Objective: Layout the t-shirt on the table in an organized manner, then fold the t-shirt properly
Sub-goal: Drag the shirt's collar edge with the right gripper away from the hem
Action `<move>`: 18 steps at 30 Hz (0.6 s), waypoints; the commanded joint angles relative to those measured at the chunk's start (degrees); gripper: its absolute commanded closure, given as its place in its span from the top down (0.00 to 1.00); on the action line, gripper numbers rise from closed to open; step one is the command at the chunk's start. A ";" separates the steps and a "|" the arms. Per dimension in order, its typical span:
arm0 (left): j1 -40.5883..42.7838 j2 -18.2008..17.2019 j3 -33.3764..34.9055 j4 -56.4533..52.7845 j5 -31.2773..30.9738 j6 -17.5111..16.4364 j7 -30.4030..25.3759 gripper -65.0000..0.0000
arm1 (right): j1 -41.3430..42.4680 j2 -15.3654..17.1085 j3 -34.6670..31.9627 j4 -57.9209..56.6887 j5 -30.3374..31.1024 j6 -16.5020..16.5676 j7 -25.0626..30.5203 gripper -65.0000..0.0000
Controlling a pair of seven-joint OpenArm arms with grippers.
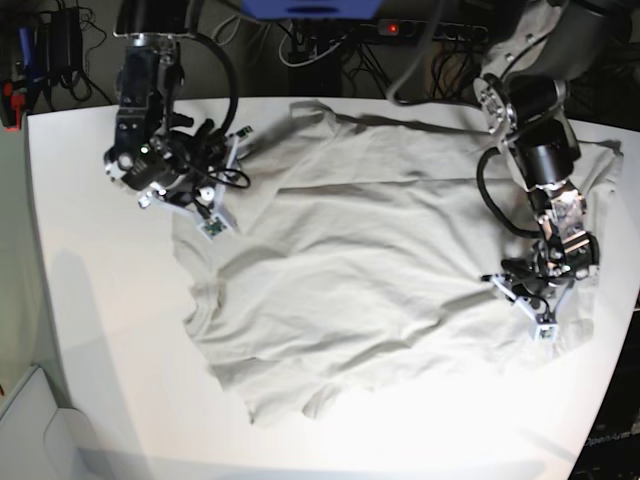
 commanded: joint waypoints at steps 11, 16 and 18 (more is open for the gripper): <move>-1.74 -0.28 0.05 1.08 -0.47 0.01 -1.21 0.07 | 0.41 -0.44 1.91 0.73 0.57 -0.03 0.87 0.44; -1.74 -0.10 0.05 1.08 -0.47 0.01 -1.21 0.07 | 0.32 -1.94 1.82 0.73 0.57 -0.03 0.61 0.44; -1.74 -0.10 0.05 1.08 -0.47 0.01 -1.21 0.07 | 0.23 -2.55 1.12 0.73 0.57 -0.03 0.61 0.44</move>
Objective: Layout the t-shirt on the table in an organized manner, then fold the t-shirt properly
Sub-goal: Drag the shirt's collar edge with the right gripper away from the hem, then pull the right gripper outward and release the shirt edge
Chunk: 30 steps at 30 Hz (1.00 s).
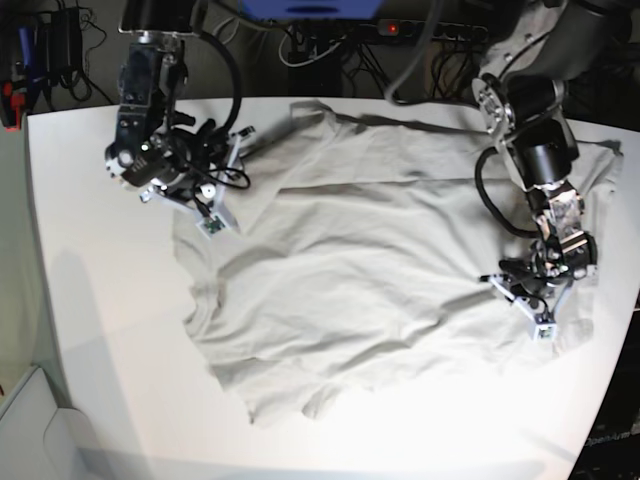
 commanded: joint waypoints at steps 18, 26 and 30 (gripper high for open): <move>-1.74 -0.65 0.05 0.56 -0.49 0.27 -3.50 0.07 | -0.32 3.33 -4.76 7.37 0.57 -0.03 -0.56 0.00; -1.74 -0.47 0.05 0.56 -0.49 0.19 -3.59 0.07 | -0.67 7.02 -4.76 17.30 0.75 -0.03 -12.16 0.00; -1.83 -0.47 0.05 0.56 -0.49 0.19 -3.59 0.07 | -3.75 7.37 -5.12 17.57 0.84 -0.03 -12.56 0.00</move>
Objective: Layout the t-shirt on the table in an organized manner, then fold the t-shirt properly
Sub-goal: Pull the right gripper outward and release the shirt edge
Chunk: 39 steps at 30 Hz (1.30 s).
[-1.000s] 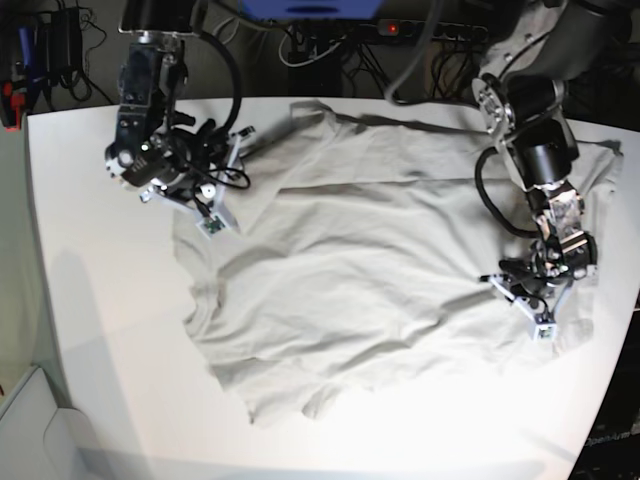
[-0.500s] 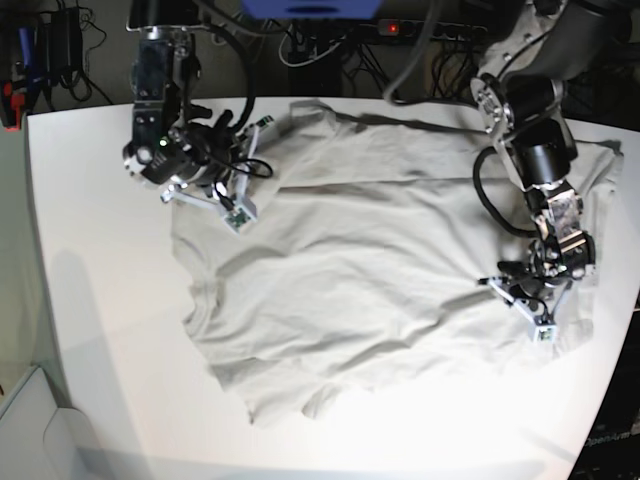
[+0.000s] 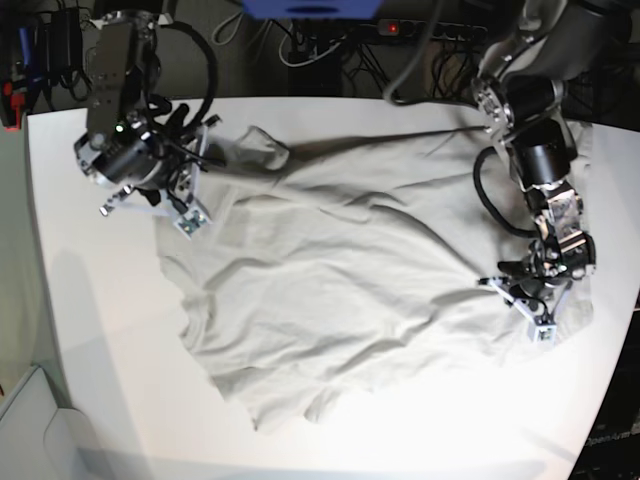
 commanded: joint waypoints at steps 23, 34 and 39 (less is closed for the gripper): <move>-1.83 -0.71 0.31 0.86 -0.51 -0.30 -3.97 0.07 | -11.99 -1.07 -7.58 0.94 0.31 -0.01 -0.08 0.09; -1.74 -0.45 0.31 1.04 -0.51 -0.38 -3.53 0.07 | -11.11 4.20 6.31 0.85 0.05 -0.01 -0.08 0.33; 0.98 1.04 0.31 1.48 -0.51 -0.38 -3.44 0.07 | -5.22 7.10 12.64 0.76 0.22 -0.01 -0.08 0.33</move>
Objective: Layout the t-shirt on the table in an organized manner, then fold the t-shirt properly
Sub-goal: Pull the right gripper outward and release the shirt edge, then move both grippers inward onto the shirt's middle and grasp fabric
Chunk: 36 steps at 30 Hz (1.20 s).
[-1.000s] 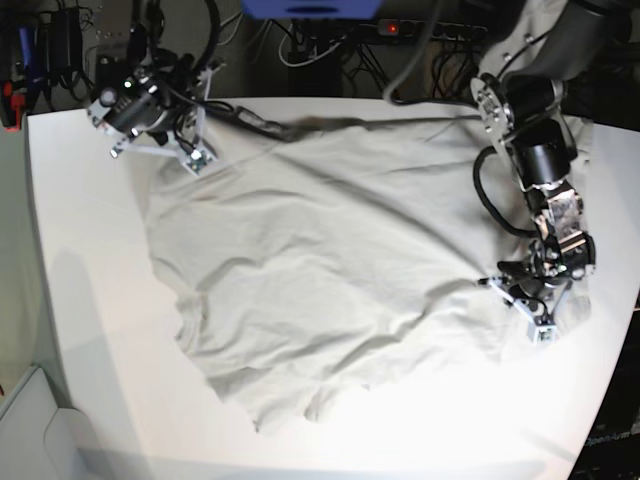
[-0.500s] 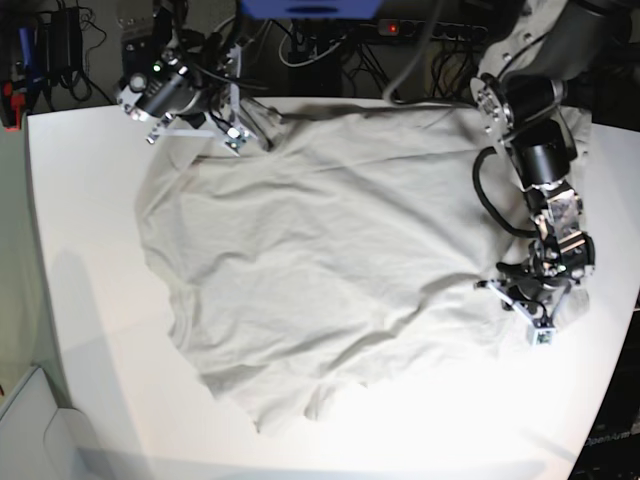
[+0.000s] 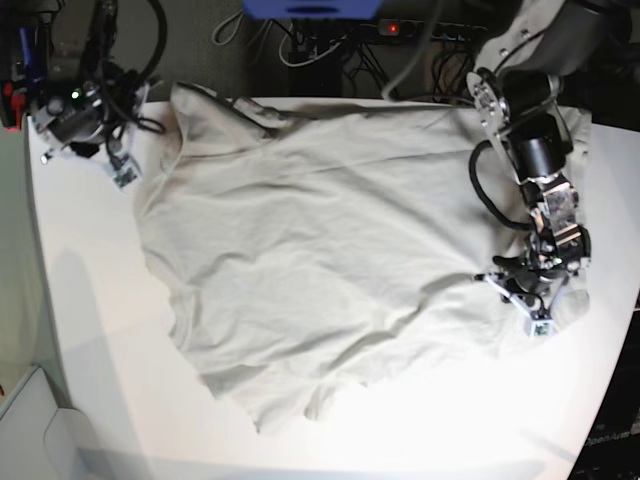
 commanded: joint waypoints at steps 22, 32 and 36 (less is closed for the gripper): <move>19.63 9.56 1.98 24.34 -0.49 -0.19 12.63 0.07 | 33.08 -13.26 -17.10 -28.80 0.09 -0.03 6.36 0.33; 25.88 15.44 11.12 39.46 -0.58 -0.28 17.38 0.07 | 32.20 -13.78 -17.18 -37.07 0.09 -0.03 12.95 0.33; 25.70 15.44 11.39 46.84 -0.58 -0.28 22.21 0.07 | 30.79 -13.26 -17.18 -37.59 0.09 -0.03 15.85 0.33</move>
